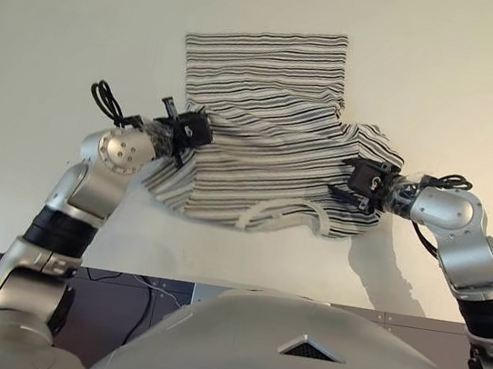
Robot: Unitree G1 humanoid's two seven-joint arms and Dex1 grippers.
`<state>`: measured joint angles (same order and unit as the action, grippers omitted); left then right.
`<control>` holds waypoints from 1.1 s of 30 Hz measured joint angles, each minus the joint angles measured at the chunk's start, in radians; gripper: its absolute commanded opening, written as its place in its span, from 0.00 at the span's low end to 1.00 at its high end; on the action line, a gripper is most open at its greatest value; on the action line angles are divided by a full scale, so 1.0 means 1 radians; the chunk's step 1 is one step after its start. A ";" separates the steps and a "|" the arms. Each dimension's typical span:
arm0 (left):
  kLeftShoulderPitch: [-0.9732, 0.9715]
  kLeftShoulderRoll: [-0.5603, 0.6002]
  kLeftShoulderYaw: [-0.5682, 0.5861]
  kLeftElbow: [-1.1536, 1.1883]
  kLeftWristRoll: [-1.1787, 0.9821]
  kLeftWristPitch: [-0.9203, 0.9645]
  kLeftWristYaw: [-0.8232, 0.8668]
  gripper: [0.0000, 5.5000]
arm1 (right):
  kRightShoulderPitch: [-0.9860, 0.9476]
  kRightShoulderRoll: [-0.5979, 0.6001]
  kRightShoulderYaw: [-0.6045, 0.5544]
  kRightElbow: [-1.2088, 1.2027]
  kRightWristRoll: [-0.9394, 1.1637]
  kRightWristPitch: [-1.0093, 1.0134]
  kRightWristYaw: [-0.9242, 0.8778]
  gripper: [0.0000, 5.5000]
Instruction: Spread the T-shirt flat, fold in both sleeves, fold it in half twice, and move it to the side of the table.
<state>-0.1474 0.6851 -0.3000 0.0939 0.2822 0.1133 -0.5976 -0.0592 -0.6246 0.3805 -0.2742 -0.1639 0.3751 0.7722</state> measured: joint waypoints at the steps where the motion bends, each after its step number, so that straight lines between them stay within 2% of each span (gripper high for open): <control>1: -0.058 -0.018 0.000 0.084 0.008 -0.017 0.022 0.25 | -0.033 0.021 0.001 0.016 -0.005 0.016 -0.007 0.49; 3: -0.089 -0.030 0.033 0.111 -0.004 -0.029 0.045 0.25 | -0.069 0.054 -0.026 0.011 0.043 0.062 -0.004 0.49; 6: -0.029 -0.079 0.102 -0.038 -0.047 -0.026 0.106 0.25 | -0.164 0.164 -0.111 -0.009 0.169 0.141 -0.016 0.49; 8: -0.002 -0.115 0.160 -0.138 -0.079 0.036 0.146 0.25 | -0.266 0.238 -0.147 0.059 0.206 0.156 -0.064 0.49; 10: 0.066 -0.130 0.232 -0.338 -0.177 0.117 0.127 0.25 | -0.365 0.287 -0.125 0.250 0.156 0.101 -0.129 0.49; 12: 0.187 -0.102 0.258 -0.511 -0.282 0.180 0.025 0.25 | -0.381 0.299 -0.050 0.492 0.064 0.021 -0.189 0.49; 13: 0.231 -0.070 0.261 -0.551 -0.303 0.190 -0.022 0.25 | -0.379 0.298 -0.028 0.576 0.036 -0.008 -0.204 0.49; 14: 0.305 0.010 0.258 -0.582 -0.301 0.183 -0.094 0.25 | -0.396 0.299 -0.020 0.653 0.025 -0.087 -0.233 0.49; 16: 0.421 0.157 0.220 -0.549 -0.184 0.112 -0.155 0.25 | -0.433 0.303 -0.037 0.752 0.016 -0.141 -0.285 0.49; 17: 0.443 0.193 0.190 -0.502 -0.120 0.088 -0.159 0.25 | -0.444 0.307 -0.057 0.793 0.017 -0.154 -0.314 0.49; 19: 0.432 0.192 0.171 -0.463 -0.076 0.059 -0.131 0.25 | -0.478 0.320 -0.079 0.876 0.017 -0.179 -0.364 0.49; 22: 0.244 0.067 0.094 -0.352 -0.040 0.054 -0.087 0.25 | -0.578 0.348 -0.094 1.089 -0.059 -0.274 -0.597 0.49; 26: 0.168 0.006 0.056 -0.311 -0.038 0.035 -0.081 0.25 | -0.451 0.350 -0.154 0.708 0.035 -0.323 -0.530 0.49; 29: 0.185 -0.013 0.068 -0.315 -0.043 0.039 -0.056 0.25 | -0.289 0.308 -0.058 0.367 0.048 -0.299 -0.384 0.49; 31: 0.247 -0.012 0.196 -0.387 -0.107 0.085 -0.045 0.25 | -0.123 0.213 0.081 0.167 -0.001 -0.244 -0.246 0.49; 33: 0.321 0.053 0.329 -0.444 -0.158 0.094 -0.074 0.25 | -0.035 0.173 0.121 0.144 -0.040 -0.185 -0.216 0.49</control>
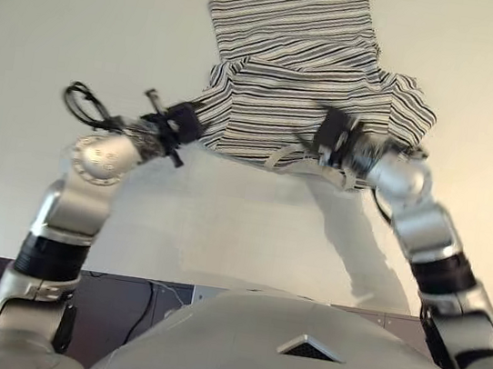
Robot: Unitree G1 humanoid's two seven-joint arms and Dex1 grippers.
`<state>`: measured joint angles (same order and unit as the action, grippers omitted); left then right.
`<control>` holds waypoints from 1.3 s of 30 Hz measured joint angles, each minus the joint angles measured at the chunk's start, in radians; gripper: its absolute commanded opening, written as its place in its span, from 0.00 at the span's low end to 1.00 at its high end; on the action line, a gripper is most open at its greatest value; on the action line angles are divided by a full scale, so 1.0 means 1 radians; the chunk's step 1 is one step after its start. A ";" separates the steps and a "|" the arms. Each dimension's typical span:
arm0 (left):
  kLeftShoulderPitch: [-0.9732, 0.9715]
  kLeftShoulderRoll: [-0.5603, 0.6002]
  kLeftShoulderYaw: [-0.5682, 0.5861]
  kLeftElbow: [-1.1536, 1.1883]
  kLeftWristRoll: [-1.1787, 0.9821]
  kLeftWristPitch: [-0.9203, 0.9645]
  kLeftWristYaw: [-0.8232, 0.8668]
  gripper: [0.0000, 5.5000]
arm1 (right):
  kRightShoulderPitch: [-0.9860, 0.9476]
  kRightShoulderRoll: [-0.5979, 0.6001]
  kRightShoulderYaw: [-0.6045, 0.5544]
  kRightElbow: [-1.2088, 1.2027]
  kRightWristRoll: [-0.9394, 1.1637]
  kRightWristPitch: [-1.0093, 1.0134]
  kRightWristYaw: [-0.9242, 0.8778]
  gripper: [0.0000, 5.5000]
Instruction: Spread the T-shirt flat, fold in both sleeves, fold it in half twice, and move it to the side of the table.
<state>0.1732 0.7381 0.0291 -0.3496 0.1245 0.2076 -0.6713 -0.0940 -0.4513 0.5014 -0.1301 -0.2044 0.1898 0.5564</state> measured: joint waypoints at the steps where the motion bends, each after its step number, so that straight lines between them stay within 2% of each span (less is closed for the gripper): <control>1: 0.032 0.033 0.037 -0.015 -0.006 -0.010 -0.027 0.25 | -0.004 -0.006 0.001 -0.008 -0.019 0.014 0.003 0.49; 4: 0.142 0.108 0.042 -0.061 -0.036 -0.088 -0.137 0.25 | -0.008 0.006 -0.003 -0.001 -0.049 0.056 -0.017 0.49; 8: 0.181 0.123 -0.103 -0.053 0.088 -0.149 -0.143 0.25 | -0.019 0.025 -0.004 0.007 -0.063 0.077 -0.018 0.49; 11: 0.144 0.062 -0.173 0.019 0.205 -0.196 -0.011 0.25 | -0.044 0.037 -0.002 0.023 -0.067 0.089 -0.004 0.49; 14: 0.016 -0.043 -0.251 0.204 0.381 -0.296 0.236 0.25 | -0.066 0.042 0.000 0.036 -0.067 0.090 0.021 0.49; 16: -0.026 -0.050 -0.299 0.268 0.472 -0.382 0.329 0.25 | -0.079 0.043 0.001 0.050 -0.067 0.087 0.028 0.49; 22: -0.148 -0.109 -0.380 0.398 0.545 -0.540 0.447 0.25 | -0.091 0.064 -0.003 0.077 -0.067 0.076 0.024 0.49; 26: -0.153 -0.147 -0.368 0.414 0.472 -0.603 0.478 0.25 | -0.091 0.081 -0.014 0.088 -0.066 0.074 0.015 0.49; 28: -0.154 -0.181 -0.302 0.378 0.334 -0.565 0.459 0.25 | -0.090 0.086 -0.019 0.092 -0.065 0.072 0.010 0.49; 33: -0.251 -0.330 -0.016 0.218 -0.237 -0.207 0.410 0.25 | -0.089 0.104 -0.044 0.119 -0.064 0.069 -0.028 0.49; 36: -0.284 -0.334 0.061 0.230 -0.274 -0.116 0.427 0.25 | -0.089 0.116 -0.054 0.133 -0.064 0.069 -0.038 0.49; 39: -0.202 -0.301 0.047 0.246 -0.226 -0.093 0.399 0.25 | -0.091 0.116 -0.063 0.136 -0.064 0.069 -0.037 0.49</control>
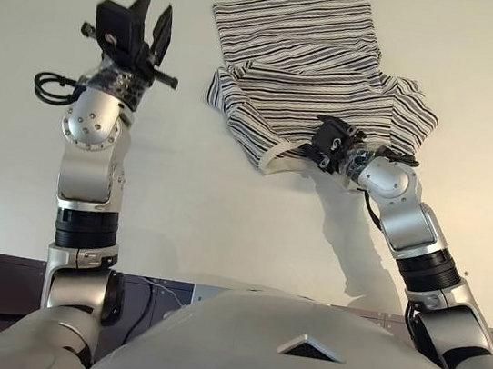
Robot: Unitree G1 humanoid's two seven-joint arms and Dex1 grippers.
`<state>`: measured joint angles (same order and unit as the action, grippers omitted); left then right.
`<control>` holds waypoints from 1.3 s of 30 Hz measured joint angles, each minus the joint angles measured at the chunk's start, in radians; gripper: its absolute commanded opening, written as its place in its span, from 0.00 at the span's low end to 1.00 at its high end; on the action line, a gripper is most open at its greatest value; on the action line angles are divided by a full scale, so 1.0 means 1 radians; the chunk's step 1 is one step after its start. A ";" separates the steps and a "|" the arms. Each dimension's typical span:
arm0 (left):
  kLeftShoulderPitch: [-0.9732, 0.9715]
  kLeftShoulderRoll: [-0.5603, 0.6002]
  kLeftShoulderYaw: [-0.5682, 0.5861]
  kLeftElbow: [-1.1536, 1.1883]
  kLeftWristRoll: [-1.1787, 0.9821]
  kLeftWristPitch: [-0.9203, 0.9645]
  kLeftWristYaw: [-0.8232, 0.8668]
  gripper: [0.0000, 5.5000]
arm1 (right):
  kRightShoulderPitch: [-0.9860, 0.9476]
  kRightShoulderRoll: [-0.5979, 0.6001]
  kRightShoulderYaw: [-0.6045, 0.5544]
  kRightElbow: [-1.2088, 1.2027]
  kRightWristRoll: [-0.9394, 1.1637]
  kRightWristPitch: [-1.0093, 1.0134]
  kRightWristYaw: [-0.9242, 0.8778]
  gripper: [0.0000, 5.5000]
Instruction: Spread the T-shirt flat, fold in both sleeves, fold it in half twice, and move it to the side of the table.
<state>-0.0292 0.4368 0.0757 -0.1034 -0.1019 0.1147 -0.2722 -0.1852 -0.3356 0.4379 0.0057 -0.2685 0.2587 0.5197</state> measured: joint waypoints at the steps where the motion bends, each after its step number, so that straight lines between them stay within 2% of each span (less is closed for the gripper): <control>1: 0.025 0.023 -0.029 -0.020 0.011 0.000 -0.043 0.25 | 0.000 0.000 -0.003 0.000 0.000 0.000 0.001 0.49; 4: 0.178 0.143 -0.271 -0.145 0.140 -0.105 -0.260 0.25 | -0.004 -0.011 -0.004 -0.002 -0.003 0.002 0.012 0.49; 5: 0.198 0.159 -0.303 -0.157 0.167 -0.126 -0.285 0.25 | -0.005 -0.017 -0.004 -0.003 -0.003 0.002 0.015 0.49; 12: 0.129 0.142 -0.362 -0.142 0.285 -0.123 -0.287 0.25 | -0.008 -0.023 -0.001 -0.006 -0.004 0.003 0.026 0.49; 16: 0.095 0.143 -0.452 -0.098 0.391 -0.112 -0.323 0.25 | -0.016 -0.024 0.002 -0.003 -0.005 0.004 0.030 0.49; 19: 0.045 0.232 -0.517 -0.082 0.502 -0.156 -0.396 0.25 | -0.020 -0.021 0.004 -0.004 -0.006 0.022 0.032 0.49; 21: 0.049 0.285 -0.512 -0.116 0.521 -0.153 -0.427 0.25 | -0.016 -0.020 0.003 -0.024 -0.004 0.047 0.032 0.49; 25: 0.224 0.438 -0.426 -0.290 0.491 -0.123 -0.487 0.25 | 0.054 -0.016 -0.049 -0.147 0.016 0.117 0.015 0.49; 27: 0.304 0.487 -0.384 -0.355 0.452 -0.111 -0.508 0.25 | 0.080 -0.003 -0.123 -0.227 0.050 0.141 -0.016 0.49; 28: 0.389 0.514 -0.345 -0.419 0.399 -0.071 -0.535 0.25 | 0.091 0.021 -0.214 -0.310 0.100 0.161 -0.049 0.49; 31: 0.532 0.512 -0.267 -0.513 0.279 0.040 -0.567 0.25 | 0.084 0.026 -0.352 -0.428 0.157 0.219 -0.086 0.49; 33: 0.545 0.491 -0.233 -0.527 0.231 0.119 -0.567 0.25 | 0.090 0.002 -0.347 -0.432 0.156 0.234 -0.073 0.49; 36: 0.529 0.467 -0.202 -0.545 0.204 0.216 -0.565 0.25 | 0.201 -0.119 -0.330 -0.494 0.186 0.228 0.047 0.49; 39: 0.456 0.431 -0.184 -0.572 0.178 0.271 -0.552 0.25 | 0.262 -0.185 -0.255 -0.534 0.198 0.222 0.132 0.49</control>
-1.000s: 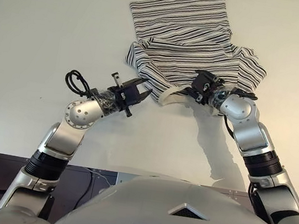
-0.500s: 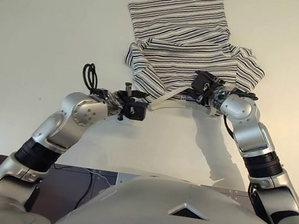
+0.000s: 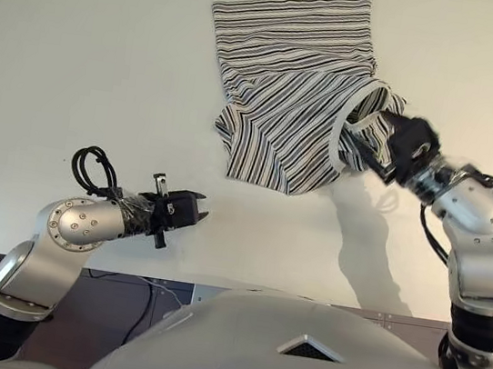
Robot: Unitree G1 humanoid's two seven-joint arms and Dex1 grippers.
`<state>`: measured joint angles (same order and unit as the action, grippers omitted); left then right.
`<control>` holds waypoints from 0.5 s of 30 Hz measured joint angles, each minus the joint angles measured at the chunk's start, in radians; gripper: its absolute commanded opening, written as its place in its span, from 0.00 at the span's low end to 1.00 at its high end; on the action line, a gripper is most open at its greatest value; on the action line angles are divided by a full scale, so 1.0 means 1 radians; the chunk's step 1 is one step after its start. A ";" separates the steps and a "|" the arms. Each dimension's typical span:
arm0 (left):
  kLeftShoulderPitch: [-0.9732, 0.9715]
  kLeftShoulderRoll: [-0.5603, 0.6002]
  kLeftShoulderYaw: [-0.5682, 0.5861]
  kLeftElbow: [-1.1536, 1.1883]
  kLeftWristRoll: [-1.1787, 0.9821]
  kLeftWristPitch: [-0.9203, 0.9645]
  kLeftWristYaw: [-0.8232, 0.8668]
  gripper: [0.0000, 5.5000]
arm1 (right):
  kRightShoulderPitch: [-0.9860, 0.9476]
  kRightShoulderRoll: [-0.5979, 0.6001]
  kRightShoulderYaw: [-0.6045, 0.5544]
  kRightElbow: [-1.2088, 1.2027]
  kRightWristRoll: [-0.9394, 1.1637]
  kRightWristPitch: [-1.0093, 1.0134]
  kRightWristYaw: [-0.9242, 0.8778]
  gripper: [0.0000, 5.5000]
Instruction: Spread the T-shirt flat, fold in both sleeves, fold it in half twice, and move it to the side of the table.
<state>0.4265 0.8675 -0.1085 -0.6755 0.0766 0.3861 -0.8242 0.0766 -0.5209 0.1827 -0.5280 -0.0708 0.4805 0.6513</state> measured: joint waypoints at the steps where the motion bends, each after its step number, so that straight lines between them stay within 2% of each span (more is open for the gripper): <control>1: -0.035 -0.018 -0.006 0.000 -0.008 0.009 0.013 0.25 | 0.000 -0.010 0.008 0.006 -0.015 -0.006 0.001 0.49; 2: -0.109 -0.076 -0.017 0.004 -0.020 0.027 0.036 0.25 | 0.001 -0.039 0.013 0.014 -0.024 -0.009 0.011 0.49; 5: -0.299 -0.288 -0.082 0.005 -0.063 0.111 0.152 0.25 | -0.050 -0.074 -0.105 0.058 0.066 -0.054 0.052 0.49; 7: -0.353 -0.365 -0.173 0.042 -0.036 0.134 0.195 0.25 | -0.167 -0.082 -0.156 0.214 0.027 -0.097 -0.025 0.49; 11: -0.439 -0.356 -0.382 0.233 0.177 0.134 0.231 0.25 | -0.240 -0.057 -0.122 0.381 -0.023 -0.159 -0.088 0.49; 12: -0.462 -0.321 -0.439 0.297 0.258 0.123 0.233 0.25 | -0.250 -0.035 -0.114 0.391 -0.024 -0.165 -0.099 0.49; 15: -0.505 -0.222 -0.501 0.322 0.375 0.027 0.195 0.25 | -0.242 -0.036 -0.092 0.402 -0.043 -0.192 -0.105 0.49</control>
<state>-0.0781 0.6455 -0.6096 -0.3537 0.4517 0.4130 -0.6289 -0.1652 -0.5571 0.0903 -0.1264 -0.1139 0.2884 0.5460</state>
